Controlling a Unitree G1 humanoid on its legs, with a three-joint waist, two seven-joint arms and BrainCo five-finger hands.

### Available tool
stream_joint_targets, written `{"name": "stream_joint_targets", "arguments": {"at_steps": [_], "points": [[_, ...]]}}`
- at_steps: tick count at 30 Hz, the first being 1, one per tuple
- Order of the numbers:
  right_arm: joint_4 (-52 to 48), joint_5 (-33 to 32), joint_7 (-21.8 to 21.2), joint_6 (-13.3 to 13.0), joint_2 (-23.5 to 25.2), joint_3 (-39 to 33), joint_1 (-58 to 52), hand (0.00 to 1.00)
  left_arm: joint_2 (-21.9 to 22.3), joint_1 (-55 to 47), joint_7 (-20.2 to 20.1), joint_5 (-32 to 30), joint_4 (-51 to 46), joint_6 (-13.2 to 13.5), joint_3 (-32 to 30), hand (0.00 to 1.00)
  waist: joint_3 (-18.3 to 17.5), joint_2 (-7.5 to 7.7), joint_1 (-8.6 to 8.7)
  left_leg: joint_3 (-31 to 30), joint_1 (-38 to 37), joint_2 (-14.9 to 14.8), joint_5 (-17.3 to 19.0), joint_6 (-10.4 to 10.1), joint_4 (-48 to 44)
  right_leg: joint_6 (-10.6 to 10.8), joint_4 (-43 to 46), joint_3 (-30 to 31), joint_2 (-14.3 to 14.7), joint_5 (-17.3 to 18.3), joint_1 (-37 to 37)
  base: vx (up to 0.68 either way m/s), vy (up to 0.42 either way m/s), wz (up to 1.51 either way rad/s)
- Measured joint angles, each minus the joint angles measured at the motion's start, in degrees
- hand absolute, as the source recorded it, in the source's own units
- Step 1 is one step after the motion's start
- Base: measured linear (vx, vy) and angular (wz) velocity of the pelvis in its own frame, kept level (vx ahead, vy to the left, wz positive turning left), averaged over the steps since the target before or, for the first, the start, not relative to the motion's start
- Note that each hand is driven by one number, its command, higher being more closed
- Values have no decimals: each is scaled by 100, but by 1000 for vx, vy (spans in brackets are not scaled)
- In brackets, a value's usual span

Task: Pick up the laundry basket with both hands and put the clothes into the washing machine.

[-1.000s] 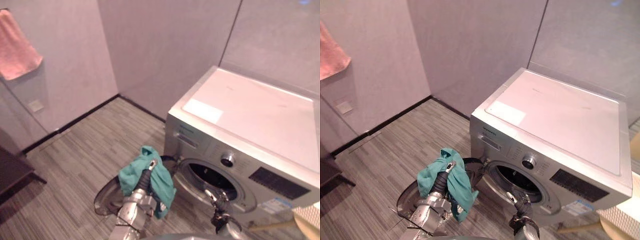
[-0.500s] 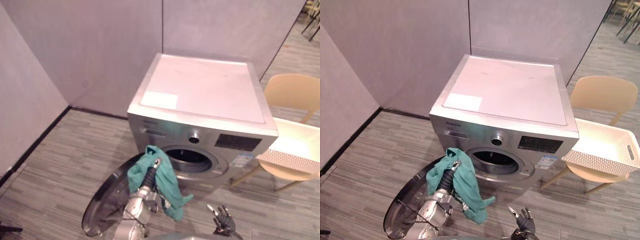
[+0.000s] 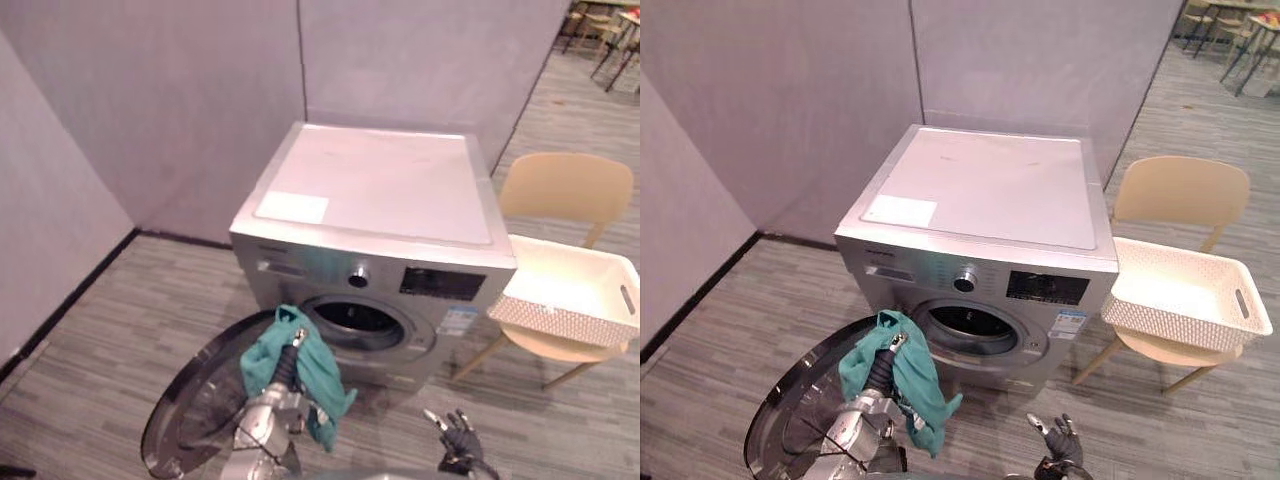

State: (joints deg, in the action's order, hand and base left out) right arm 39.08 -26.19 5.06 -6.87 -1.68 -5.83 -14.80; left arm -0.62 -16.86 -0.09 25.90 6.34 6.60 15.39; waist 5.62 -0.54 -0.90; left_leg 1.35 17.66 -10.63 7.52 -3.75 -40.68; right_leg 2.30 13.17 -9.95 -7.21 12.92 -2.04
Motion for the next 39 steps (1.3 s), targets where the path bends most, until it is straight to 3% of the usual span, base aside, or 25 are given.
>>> {"name": "stream_joint_targets", "arguments": {"at_steps": [2,3,4,6,8,12,16,18,19,23,28,32,36,39], "points": [[-5,135,-13,-4,-40,16,7,0,30,-23,-7,-9,-24,-3,-9,100,-7,-37,-13,-71,-275,223,-14,-88,1528,39,58,192,-81,-6,187,120,168,-52],[-7,201,-19,-3,-51,14,-24,0,43,-78,-9,-13,-26,-6,-3,100,-51,-168,-20,-152,-511,274,-47,-88,2155,213,160,273,-38,52,234,114,181,-54],[42,238,-17,6,-53,8,-5,0,42,-82,-9,-17,-14,-15,-4,100,-58,-178,-11,-206,-557,302,-138,-197,2164,285,197,355,-73,101,216,258,248,-48],[-63,352,-33,33,151,41,-161,0,-106,-81,-11,-18,-71,-45,15,100,-188,64,64,48,-626,577,-26,-22,2207,505,30,397,-365,32,151,263,156,-17],[-71,366,-37,45,232,162,-233,0,-145,-39,-54,-18,-149,-5,22,100,-230,152,87,169,-602,731,45,85,2187,607,-178,416,-531,-62,111,257,160,-6],[-195,394,-214,32,219,263,-179,0,-210,90,-86,-21,-173,19,25,100,-198,127,110,466,-557,858,136,218,2085,691,-321,563,-727,-204,140,180,121,-23],[-643,427,-254,11,28,593,69,0,-231,562,36,-20,-493,165,209,100,435,2,149,671,115,496,151,221,1094,682,823,600,-584,-182,1038,-22,16,-30],[-1201,418,-244,-23,12,753,226,0,-212,1160,192,-20,-616,270,416,100,940,59,163,703,718,308,310,176,434,721,1824,669,-542,109,1862,-198,-9,-25],[-1290,415,-240,-26,8,777,245,0,-209,1261,220,-21,-617,277,443,100,1005,71,157,705,781,284,362,169,349,708,1946,686,-535,175,1961,-211,-10,-18],[-2637,344,-48,-147,5,1041,609,0,21,2661,688,-191,-324,276,723,100,1659,225,199,565,2189,31,1256,196,-1154,674,3900,871,-495,1305,3524,-243,-36,-1],[-3203,204,319,-219,28,1036,776,0,310,3105,1174,-191,2,273,742,100,1904,297,181,291,3401,-79,1473,137,-2197,610,5156,957,-443,1755,4713,-220,-48,10],[-3415,91,567,-357,82,1030,1028,0,404,3667,1460,-210,658,252,659,100,2054,322,168,100,4286,-175,1474,129,-2718,528,5741,980,-323,1824,5570,-137,-46,-4],[-3522,75,731,-412,150,1039,1357,0,433,4550,1682,-673,1389,147,306,100,2173,408,182,44,4932,-269,1473,131,-3109,517,6147,1063,-235,1830,6244,-92,-24,-12],[-3603,-82,749,-487,158,1033,1590,0,341,5336,1900,-756,1807,103,-297,100,2322,518,239,44,5321,-378,1479,138,-3360,517,6373,1184,-105,1825,6678,-83,-21,-21]]}}
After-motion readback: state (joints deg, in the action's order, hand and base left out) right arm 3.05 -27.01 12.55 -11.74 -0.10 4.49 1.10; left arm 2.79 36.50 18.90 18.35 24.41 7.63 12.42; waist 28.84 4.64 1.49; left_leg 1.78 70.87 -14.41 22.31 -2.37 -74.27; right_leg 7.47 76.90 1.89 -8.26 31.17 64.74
